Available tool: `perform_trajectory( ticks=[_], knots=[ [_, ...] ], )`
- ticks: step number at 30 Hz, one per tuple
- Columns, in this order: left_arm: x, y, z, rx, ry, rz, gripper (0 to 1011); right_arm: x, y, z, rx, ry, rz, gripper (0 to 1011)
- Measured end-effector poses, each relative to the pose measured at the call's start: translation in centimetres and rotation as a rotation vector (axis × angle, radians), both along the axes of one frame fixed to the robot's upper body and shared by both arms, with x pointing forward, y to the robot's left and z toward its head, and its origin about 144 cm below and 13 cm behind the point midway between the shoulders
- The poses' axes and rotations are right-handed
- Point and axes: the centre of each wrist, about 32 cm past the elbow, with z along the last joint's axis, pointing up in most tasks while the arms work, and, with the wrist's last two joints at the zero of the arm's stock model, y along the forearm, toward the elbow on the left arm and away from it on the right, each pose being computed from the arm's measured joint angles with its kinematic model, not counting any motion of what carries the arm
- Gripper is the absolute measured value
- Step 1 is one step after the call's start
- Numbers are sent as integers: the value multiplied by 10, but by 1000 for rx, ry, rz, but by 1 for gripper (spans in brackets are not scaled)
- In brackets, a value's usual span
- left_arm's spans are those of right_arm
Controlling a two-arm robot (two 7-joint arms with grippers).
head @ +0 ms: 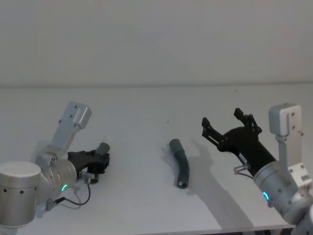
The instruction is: Use both hands to pick up one end of the pipe from the table, align the ends, and insert them.
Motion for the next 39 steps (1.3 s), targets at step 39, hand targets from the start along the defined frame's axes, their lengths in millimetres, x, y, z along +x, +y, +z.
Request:
perform_trajectory(
  ticks=[39],
  knots=[
    [0, 0, 0, 0, 0, 0, 336, 11, 17, 99, -196, 406, 226, 1002]
  ],
)
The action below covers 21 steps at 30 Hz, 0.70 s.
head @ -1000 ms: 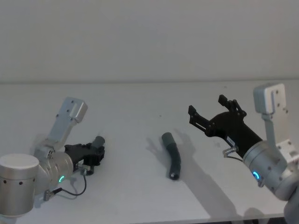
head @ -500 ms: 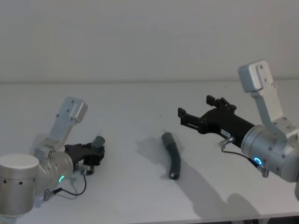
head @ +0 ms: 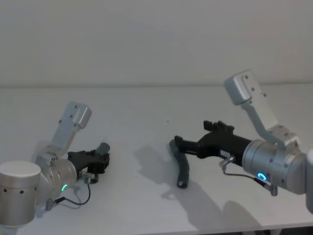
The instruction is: Use both hands to pick up one end of the pipe from the table, align the ends, and insert them.
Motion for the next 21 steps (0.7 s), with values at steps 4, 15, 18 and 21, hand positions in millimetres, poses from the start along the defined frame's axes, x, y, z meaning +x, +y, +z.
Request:
perform_trajectory(
  ticks=[4, 15, 18, 21],
  knots=[
    [0, 0, 0, 0, 0, 0, 336, -1, 6, -2, -25, 22, 1, 1002],
    [0, 0, 0, 0, 0, 0, 336, 4, 17, -10, -64, 45, -32, 1002],
    [0, 0, 0, 0, 0, 0, 336, 5, 19, -12, -71, 54, -47, 1002],
    [0, 0, 0, 0, 0, 0, 336, 7, 22, -15, -78, 65, -62, 1002]
  ],
)
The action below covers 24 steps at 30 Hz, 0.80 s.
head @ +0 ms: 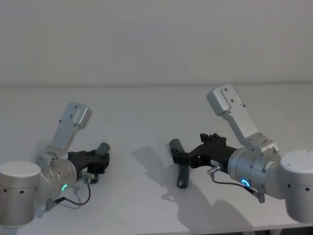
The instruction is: Use both hands to pick up one end of the pipe from the table, align the ends, and insert them.
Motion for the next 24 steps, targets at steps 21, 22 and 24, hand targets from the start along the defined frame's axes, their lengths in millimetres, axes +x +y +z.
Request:
perform_trajectory(
  ticks=[21, 22, 24],
  knots=[
    [0, 0, 0, 0, 0, 0, 336, 13, 13, -18, -24, 76, -74, 1002],
    [0, 0, 0, 0, 0, 0, 336, 14, 14, -19, -26, 79, -77, 1002],
    [0, 0, 0, 0, 0, 0, 336, 15, 14, -19, -27, 82, -78, 1002]
  ],
)
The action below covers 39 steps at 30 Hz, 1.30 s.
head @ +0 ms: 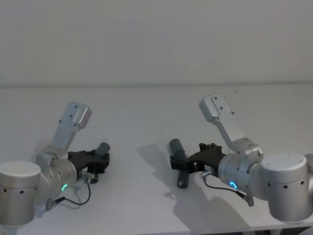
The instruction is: Use both hands to pick up one end of the pipe from the table, align the ends, and insert them.
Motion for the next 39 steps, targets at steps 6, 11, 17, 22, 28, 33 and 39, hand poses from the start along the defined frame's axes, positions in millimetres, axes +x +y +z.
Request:
perform_trajectory(
  ticks=[6, 11, 17, 22, 28, 33, 39],
  knots=[
    [0, 0, 0, 0, 0, 0, 336, 4, 3, -2, -4, 8, -12, 1002],
    [0, 0, 0, 0, 0, 0, 336, 6, 5, -6, -8, 14, -25, 1002],
    [0, 0, 0, 0, 0, 0, 336, 10, 8, -9, -7, 12, -48, 1002],
    [0, 0, 0, 0, 0, 0, 336, 12, 11, -13, -6, 10, -64, 1002],
    [0, 0, 0, 0, 0, 0, 336, 13, 13, -16, -6, 12, -73, 1002],
    [0, 0, 0, 0, 0, 0, 336, 14, 14, -18, -6, 15, -77, 1002],
    [0, 0, 0, 0, 0, 0, 336, 15, 16, -20, -7, 23, -79, 1002]
  ],
)
